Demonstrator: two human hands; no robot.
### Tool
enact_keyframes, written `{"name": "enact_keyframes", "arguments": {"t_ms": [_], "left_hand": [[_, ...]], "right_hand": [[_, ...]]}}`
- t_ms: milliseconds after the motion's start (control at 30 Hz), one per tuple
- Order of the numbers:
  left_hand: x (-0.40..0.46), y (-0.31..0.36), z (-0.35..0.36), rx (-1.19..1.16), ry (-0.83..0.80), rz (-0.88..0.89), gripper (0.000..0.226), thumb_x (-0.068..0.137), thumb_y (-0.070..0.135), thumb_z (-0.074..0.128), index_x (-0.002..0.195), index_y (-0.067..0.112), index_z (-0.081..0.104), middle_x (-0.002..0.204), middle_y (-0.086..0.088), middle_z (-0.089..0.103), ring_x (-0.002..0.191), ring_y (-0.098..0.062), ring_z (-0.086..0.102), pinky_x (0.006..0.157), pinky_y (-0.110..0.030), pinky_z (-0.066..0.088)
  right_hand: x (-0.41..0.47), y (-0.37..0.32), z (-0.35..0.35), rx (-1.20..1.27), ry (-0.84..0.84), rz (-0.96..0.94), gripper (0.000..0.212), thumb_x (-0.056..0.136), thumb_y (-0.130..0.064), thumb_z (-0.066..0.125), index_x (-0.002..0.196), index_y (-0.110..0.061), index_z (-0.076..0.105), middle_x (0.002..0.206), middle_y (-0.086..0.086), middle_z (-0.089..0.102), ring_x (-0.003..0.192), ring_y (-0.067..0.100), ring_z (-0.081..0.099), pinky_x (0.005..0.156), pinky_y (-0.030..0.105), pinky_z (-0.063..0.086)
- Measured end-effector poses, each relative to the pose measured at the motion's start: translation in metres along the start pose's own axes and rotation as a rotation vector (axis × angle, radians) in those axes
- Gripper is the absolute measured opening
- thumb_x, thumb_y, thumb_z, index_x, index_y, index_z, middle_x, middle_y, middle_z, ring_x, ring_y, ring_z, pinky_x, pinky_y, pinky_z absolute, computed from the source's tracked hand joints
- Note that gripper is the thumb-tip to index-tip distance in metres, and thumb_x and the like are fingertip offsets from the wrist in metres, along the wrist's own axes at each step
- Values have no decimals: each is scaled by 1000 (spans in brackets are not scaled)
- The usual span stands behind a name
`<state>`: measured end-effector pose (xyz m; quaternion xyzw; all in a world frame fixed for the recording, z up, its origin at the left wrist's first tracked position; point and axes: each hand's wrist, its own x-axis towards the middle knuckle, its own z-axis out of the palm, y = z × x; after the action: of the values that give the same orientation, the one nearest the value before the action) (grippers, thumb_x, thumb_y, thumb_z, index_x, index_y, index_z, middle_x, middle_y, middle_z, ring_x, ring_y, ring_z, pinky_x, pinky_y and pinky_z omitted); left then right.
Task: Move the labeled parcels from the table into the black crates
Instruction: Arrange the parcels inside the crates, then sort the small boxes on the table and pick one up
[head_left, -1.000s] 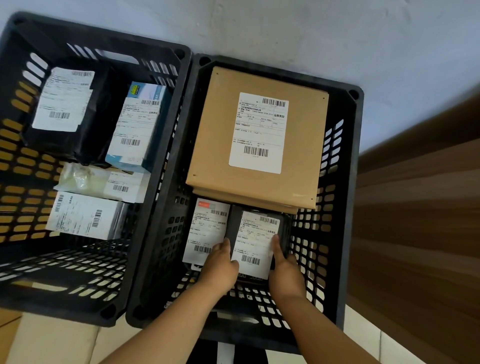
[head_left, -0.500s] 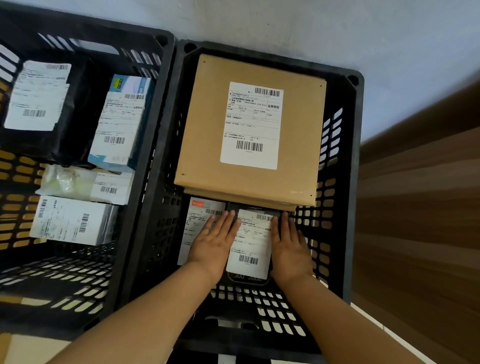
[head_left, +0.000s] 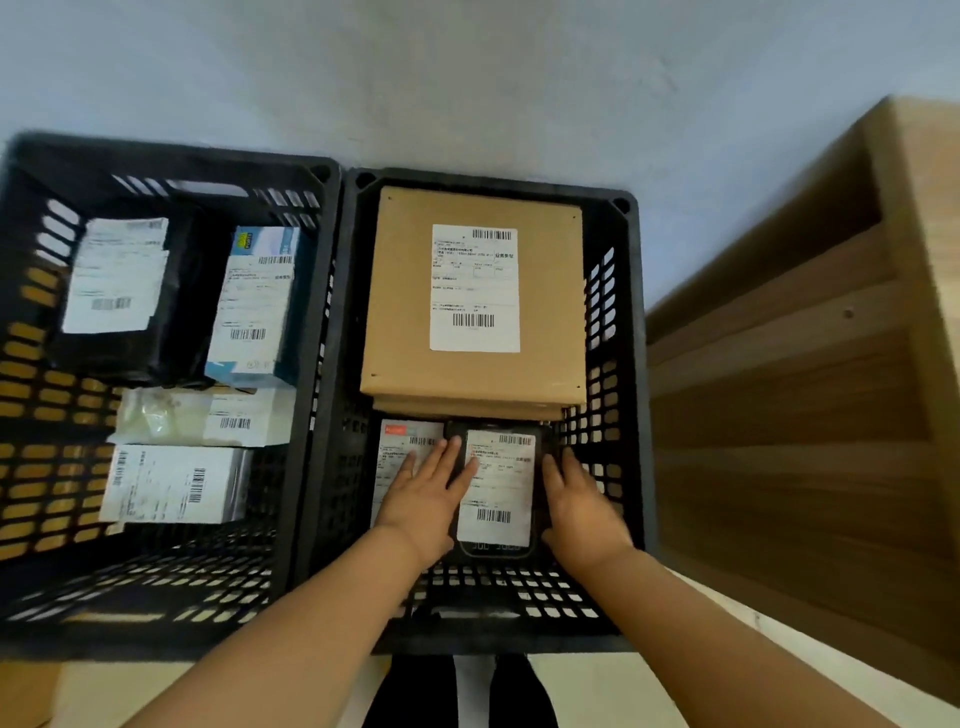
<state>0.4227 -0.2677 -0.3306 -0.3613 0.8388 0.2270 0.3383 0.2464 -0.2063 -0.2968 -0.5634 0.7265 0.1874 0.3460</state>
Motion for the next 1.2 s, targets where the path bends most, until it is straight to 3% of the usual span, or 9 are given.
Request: {"name": "enact_keyframes", "arguments": {"t_ms": [300, 500, 600, 700, 833, 967, 1200], "left_hand": [[-122, 23, -100, -191, 214, -56, 81, 93, 21, 53, 151, 25, -2, 159, -7, -6, 145, -24, 8, 115, -37, 22], [-184, 77, -180, -374, 392, -42, 75, 93, 31, 52, 152, 30, 5, 160, -1, -1, 145, -23, 9, 112, -35, 28], [-205, 121, -211, -419, 465, 15, 74, 93, 30, 54, 151, 32, 9, 160, 0, 1, 146, -21, 7, 114, -35, 23], [-217, 176, -237, -453, 528, 51, 72, 93, 30, 54, 151, 32, 11, 159, 3, 2, 146, -21, 7, 115, -35, 21], [-227, 272, -264, -463, 595, 113, 71, 93, 33, 55, 151, 32, 13, 159, 6, 3, 146, -20, 4, 115, -36, 24], [-232, 379, -269, -463, 642, 203, 71, 91, 39, 56, 149, 36, 16, 158, 8, 7, 146, -17, 8, 114, -33, 23], [-231, 528, -263, -474, 598, 294, 66, 90, 45, 54, 147, 36, 24, 158, 11, 11, 144, -18, 13, 112, -31, 22]], "right_hand": [[-129, -15, -96, 19, 240, -52, 65, 93, -34, 51, 149, -19, 22, 155, 5, 22, 137, 26, 30, 108, 36, 34], [-213, 12, -161, 53, 436, -37, 57, 92, -35, 51, 144, -20, 30, 143, 2, 37, 124, 22, 43, 99, 36, 44], [-254, 42, -182, 46, 520, 2, 55, 93, -34, 50, 143, -20, 31, 144, 3, 38, 124, 23, 44, 98, 35, 44], [-292, 84, -192, 53, 570, 44, 58, 94, -34, 51, 146, -20, 29, 146, 4, 36, 129, 24, 41, 103, 35, 40], [-349, 161, -193, 82, 650, 96, 49, 91, -31, 53, 137, -21, 37, 137, 1, 43, 122, 22, 46, 96, 33, 45], [-408, 256, -186, 66, 678, 164, 48, 94, -27, 48, 139, -19, 34, 141, 2, 40, 123, 23, 43, 94, 33, 44], [-503, 406, -171, 46, 702, 309, 45, 95, -29, 47, 137, -17, 36, 138, 4, 40, 122, 25, 43, 91, 34, 45]]}}
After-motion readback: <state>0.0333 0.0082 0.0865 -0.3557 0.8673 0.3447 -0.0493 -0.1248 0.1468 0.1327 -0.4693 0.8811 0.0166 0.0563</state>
